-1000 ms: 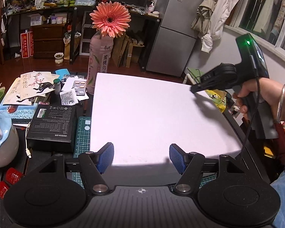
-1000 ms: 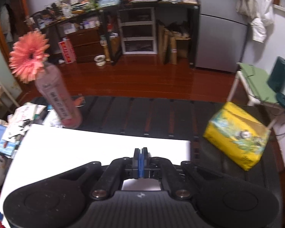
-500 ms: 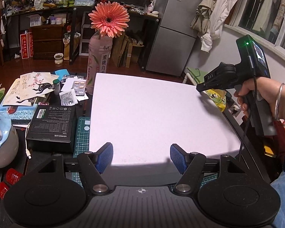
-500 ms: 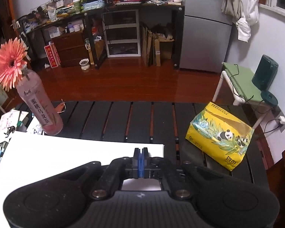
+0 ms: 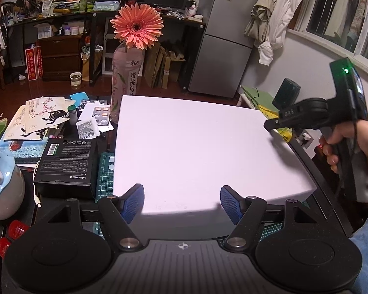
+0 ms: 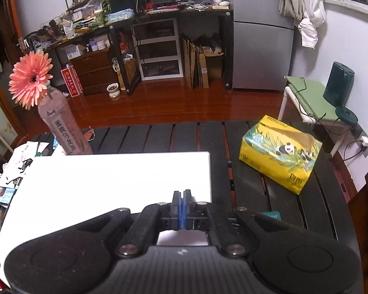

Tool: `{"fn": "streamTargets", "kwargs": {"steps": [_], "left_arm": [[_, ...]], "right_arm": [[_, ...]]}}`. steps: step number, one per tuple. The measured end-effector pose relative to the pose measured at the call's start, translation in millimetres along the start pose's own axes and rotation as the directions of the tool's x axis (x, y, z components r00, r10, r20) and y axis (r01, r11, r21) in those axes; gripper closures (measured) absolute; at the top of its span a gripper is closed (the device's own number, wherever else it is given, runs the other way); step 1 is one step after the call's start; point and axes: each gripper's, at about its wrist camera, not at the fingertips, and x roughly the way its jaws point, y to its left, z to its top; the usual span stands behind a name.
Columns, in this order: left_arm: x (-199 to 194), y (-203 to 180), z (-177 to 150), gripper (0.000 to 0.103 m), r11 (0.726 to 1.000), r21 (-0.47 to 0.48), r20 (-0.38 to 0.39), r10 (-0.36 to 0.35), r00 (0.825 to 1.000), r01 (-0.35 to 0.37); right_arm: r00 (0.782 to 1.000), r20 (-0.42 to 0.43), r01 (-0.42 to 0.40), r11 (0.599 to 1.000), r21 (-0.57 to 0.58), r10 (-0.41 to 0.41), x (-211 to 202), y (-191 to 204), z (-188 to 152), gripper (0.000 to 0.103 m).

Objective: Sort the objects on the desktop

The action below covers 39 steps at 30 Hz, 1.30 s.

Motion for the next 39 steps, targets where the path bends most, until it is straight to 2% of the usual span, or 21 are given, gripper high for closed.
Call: {"fn": "streamTargets", "kwargs": {"steps": [8, 21, 30, 39], "left_arm": [[0, -2, -1, 0.036, 1.0, 0.013, 0.003, 0.011, 1.0, -0.011], [1, -6, -3, 0.036, 0.999, 0.033, 0.006, 0.025, 1.0, -0.026], [1, -8, -5, 0.036, 0.998, 0.056, 0.006, 0.038, 0.999, -0.038], [1, -13, -7, 0.034, 0.994, 0.092, 0.006, 0.064, 0.998, -0.064]], "right_arm": [[0.999, 0.01, -0.042, 0.998, 0.048, 0.042, -23, -4, -27, 0.103], [0.999, 0.0, -0.039, 0.999, -0.031, 0.039, -66, 5, -73, 0.103], [0.998, -0.008, -0.059, 0.998, -0.011, 0.059, -84, 3, -90, 0.103], [0.998, -0.014, -0.053, 0.999, 0.002, 0.053, -86, 3, -92, 0.103]]}}
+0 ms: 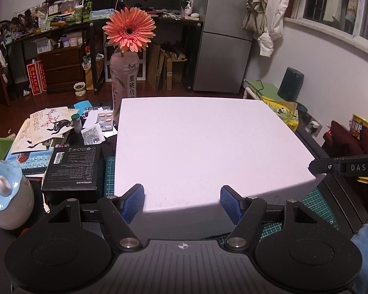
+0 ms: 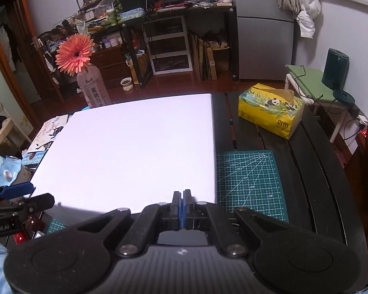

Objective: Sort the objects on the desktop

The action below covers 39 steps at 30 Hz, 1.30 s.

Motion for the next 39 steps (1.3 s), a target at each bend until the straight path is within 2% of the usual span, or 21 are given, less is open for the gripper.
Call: {"fn": "streamTargets", "kwargs": {"steps": [6, 11, 15, 19, 20, 21, 23, 25, 27, 29, 33, 39], "left_arm": [[-5, 4, -3, 0.033, 0.999, -0.033, 0.002, -0.002, 1.0, 0.002], [-13, 9, -6, 0.033, 0.998, -0.063, -0.001, 0.009, 1.0, -0.009], [-20, 3, -9, 0.033, 0.998, -0.016, 0.018, 0.061, 0.998, -0.06], [-27, -4, -10, 0.033, 0.997, 0.014, 0.047, 0.075, 0.996, -0.075], [-29, -6, -11, 0.033, 0.997, 0.021, 0.053, 0.072, 0.996, -0.074], [-30, -8, -13, 0.033, 0.997, 0.03, 0.057, 0.071, 0.996, -0.073], [-31, -13, -16, 0.031, 0.996, 0.048, 0.062, 0.073, 0.995, -0.076], [-33, -16, -20, 0.028, 0.995, 0.061, 0.063, 0.075, 0.995, -0.079], [-35, -18, -24, 0.027, 0.996, 0.059, 0.059, 0.07, 0.996, -0.074], [-38, -18, -30, 0.022, 0.997, 0.043, 0.056, 0.055, 0.997, -0.057], [-40, -18, -41, 0.019, 0.999, 0.015, 0.045, 0.047, 0.998, -0.048], [-37, -21, -51, 0.018, 0.996, -0.01, 0.012, 0.094, 0.996, -0.093]], "right_arm": [[0.999, 0.036, -0.002, 1.0, -0.006, 0.003, -2, -1, -6, 0.103], [0.994, 0.109, -0.026, 0.999, 0.027, 0.023, -4, -3, -16, 0.101], [0.992, 0.124, -0.034, 0.999, 0.027, 0.031, -5, -3, -17, 0.096], [0.99, 0.14, -0.028, 1.0, -0.012, 0.029, -10, 6, -16, 0.091], [0.988, 0.149, -0.025, 0.999, -0.022, 0.028, -13, 9, -17, 0.084], [0.987, 0.159, -0.025, 0.999, -0.03, 0.029, -15, 12, -18, 0.074], [0.984, 0.175, -0.03, 0.998, -0.046, 0.037, -18, 19, -22, 0.064], [0.982, 0.18, -0.05, 0.998, -0.047, 0.058, -21, 23, -28, 0.061], [0.982, 0.176, -0.065, 0.997, -0.044, 0.072, -24, 27, -35, 0.048], [0.981, 0.177, -0.079, 0.996, -0.042, 0.085, -27, 31, -43, 0.038], [0.978, 0.186, -0.086, 0.994, -0.06, 0.096, -32, 39, -61, 0.025], [0.983, 0.154, -0.09, 0.994, -0.057, 0.098, -30, 44, -83, 0.017]]}}
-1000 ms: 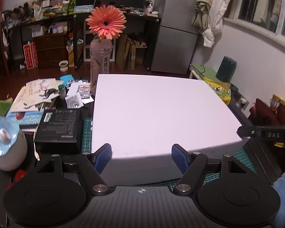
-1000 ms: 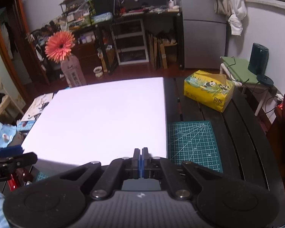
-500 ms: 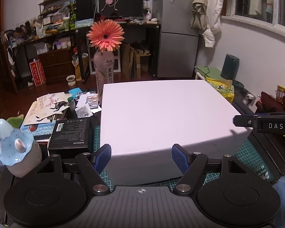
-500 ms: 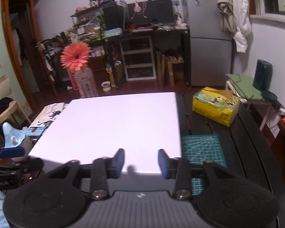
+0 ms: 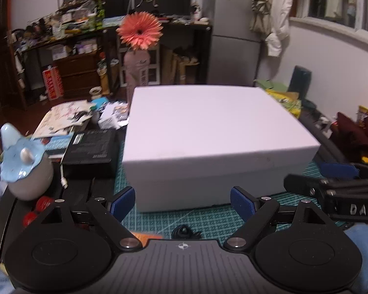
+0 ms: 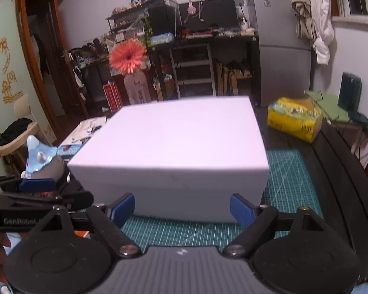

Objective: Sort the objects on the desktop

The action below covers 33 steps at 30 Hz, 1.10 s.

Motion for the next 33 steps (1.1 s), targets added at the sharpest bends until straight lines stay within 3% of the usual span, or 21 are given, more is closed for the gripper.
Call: {"fn": "streamTargets", "kwargs": {"steps": [5, 10, 17, 21, 27, 33], "left_arm": [[0, -2, -7, 0.018, 1.0, -0.019, -0.044, -0.021, 0.999, 0.02], [2, -14, -18, 0.018, 0.999, 0.03, -0.066, 0.034, 0.997, -0.032], [-6, -18, -23, 0.018, 0.997, 0.015, -0.076, 0.072, 0.995, -0.071], [-17, -17, -22, 0.018, 0.997, -0.019, -0.069, 0.074, 0.995, -0.076], [-35, -14, -22, 0.018, 0.993, -0.07, -0.055, 0.087, 0.995, -0.09], [-55, -10, -18, 0.017, 0.985, -0.09, -0.035, 0.143, 0.989, -0.145]], "right_arm": [[0.997, -0.074, 0.006, 1.0, 0.028, -0.004, 0, -4, -17, 0.016], [0.99, -0.122, 0.082, 0.995, 0.051, -0.076, -2, -3, -25, 0.013], [0.991, -0.084, 0.113, 0.992, 0.056, -0.108, -17, 4, -26, 0.01], [0.996, -0.034, 0.089, 0.995, 0.049, -0.088, -33, 5, -27, 0.006], [0.986, 0.011, 0.166, 0.984, 0.058, -0.167, -51, 12, -28, 0.002], [0.983, 0.007, 0.186, 0.982, 0.047, -0.186, -59, 26, -28, 0.002]]}}
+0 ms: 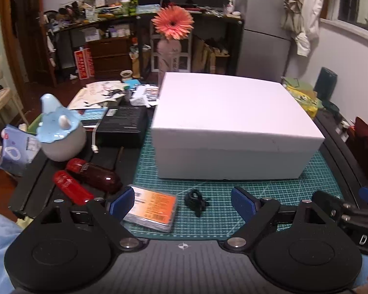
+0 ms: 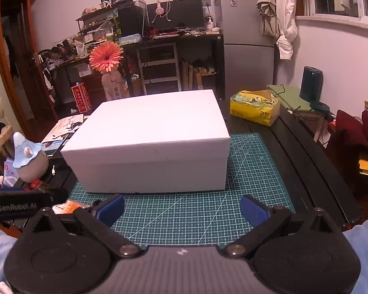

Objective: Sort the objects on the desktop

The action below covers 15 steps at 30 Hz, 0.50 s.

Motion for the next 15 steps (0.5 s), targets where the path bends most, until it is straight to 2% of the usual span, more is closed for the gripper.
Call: {"fn": "streamTargets", "kwargs": {"steps": [4, 7, 10, 11, 15], "left_arm": [[-11, 6, 6, 0.019, 1.0, -0.003, 0.043, 0.022, 0.999, -0.022], [-17, 12, 14, 0.026, 1.0, -0.027, 0.052, 0.015, 0.999, -0.013], [-22, 18, 23, 0.027, 0.999, -0.048, 0.057, 0.018, 0.998, -0.015], [-25, 18, 26, 0.03, 0.999, -0.045, 0.065, 0.026, 0.998, -0.023], [-43, 15, 40, 0.031, 1.0, -0.001, 0.089, 0.003, 0.996, -0.003]], "right_arm": [[1.0, 0.018, -0.009, 1.0, -0.003, 0.009, -7, 5, 4, 0.002], [0.998, 0.052, 0.017, 1.0, -0.002, -0.017, -14, 9, 10, 0.002], [0.997, 0.076, 0.017, 1.0, -0.001, -0.017, -21, 11, 18, 0.002], [0.997, 0.077, 0.017, 1.0, 0.001, -0.017, -23, 11, 20, 0.002], [0.996, 0.086, 0.013, 1.0, 0.006, -0.013, -31, 14, 32, 0.002]]}}
